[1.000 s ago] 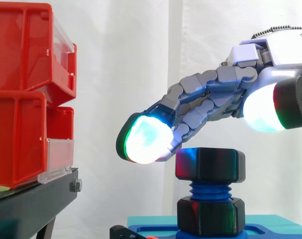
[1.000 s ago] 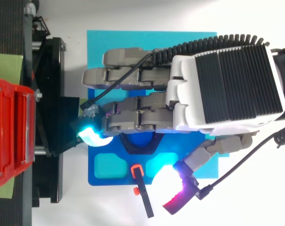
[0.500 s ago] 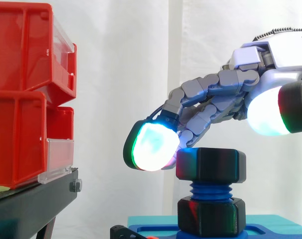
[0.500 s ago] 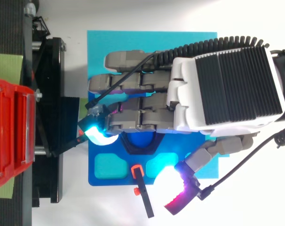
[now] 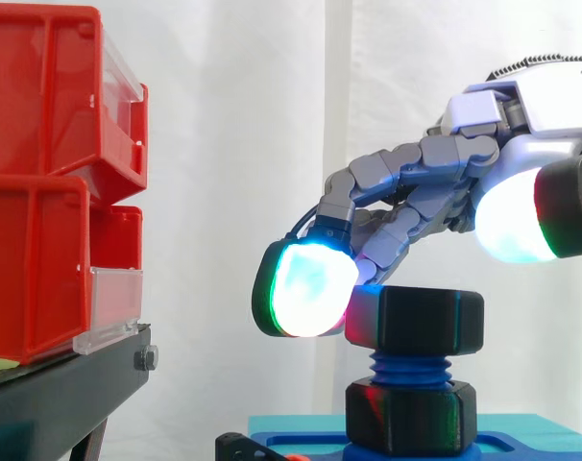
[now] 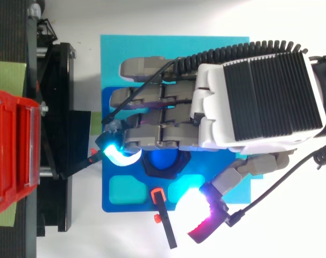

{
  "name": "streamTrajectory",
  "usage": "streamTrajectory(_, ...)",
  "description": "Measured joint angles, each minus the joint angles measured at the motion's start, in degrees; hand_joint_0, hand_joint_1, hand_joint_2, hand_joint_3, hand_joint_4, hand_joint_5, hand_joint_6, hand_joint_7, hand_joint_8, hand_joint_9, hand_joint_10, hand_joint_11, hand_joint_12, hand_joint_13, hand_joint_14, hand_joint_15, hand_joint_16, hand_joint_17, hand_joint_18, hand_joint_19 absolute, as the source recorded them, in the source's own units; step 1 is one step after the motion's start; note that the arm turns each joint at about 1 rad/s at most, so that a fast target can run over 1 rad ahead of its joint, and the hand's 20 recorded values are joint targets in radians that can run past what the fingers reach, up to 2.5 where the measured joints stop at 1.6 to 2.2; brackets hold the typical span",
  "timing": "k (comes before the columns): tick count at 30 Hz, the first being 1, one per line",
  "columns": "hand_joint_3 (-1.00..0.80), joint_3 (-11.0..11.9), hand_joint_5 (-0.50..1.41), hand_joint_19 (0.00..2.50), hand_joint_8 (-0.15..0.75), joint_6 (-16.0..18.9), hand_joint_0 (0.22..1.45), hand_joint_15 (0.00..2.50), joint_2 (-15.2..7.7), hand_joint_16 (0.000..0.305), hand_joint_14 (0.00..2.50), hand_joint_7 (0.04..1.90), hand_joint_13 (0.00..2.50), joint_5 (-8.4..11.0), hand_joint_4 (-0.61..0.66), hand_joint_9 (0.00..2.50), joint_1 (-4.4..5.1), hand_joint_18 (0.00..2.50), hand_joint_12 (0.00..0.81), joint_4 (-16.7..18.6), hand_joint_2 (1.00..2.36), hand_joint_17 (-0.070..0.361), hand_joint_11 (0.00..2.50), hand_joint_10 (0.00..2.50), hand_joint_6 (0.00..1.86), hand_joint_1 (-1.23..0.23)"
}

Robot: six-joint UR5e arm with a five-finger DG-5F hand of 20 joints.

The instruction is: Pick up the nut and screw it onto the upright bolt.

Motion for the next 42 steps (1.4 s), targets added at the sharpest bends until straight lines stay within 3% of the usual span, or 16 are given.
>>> streamTrajectory(19,-0.5,0.01,-0.03,0.0,0.271,-0.5,0.51,0.0,0.03,0.016,0.0,1.42,0.56,-0.27,0.19,0.85,-1.44,0.09,0.225,0.46,1.0,0.035,0.0,0.0,0.5,-0.37)
streamTrajectory(27,-0.5,0.0,0.05,0.0,0.259,-1.02,0.52,0.0,0.03,0.012,0.0,1.5,0.75,-0.83,0.16,1.14,-2.03,0.27,0.212,0.29,1.0,0.027,0.0,0.0,0.5,-0.38)
streamTrajectory(36,-0.5,0.01,0.09,0.0,0.185,-1.05,0.51,0.0,0.03,0.008,0.0,1.41,1.04,-1.38,0.08,1.59,-2.51,0.62,0.172,0.37,1.0,0.019,0.0,0.0,0.54,-0.38)
streamTrajectory(42,-0.5,0.02,0.1,0.0,0.157,-1.01,0.5,0.0,0.05,0.006,0.0,1.38,1.19,-1.55,0.08,1.74,-2.65,0.78,0.16,0.45,1.0,0.014,0.01,0.0,0.55,-0.38)
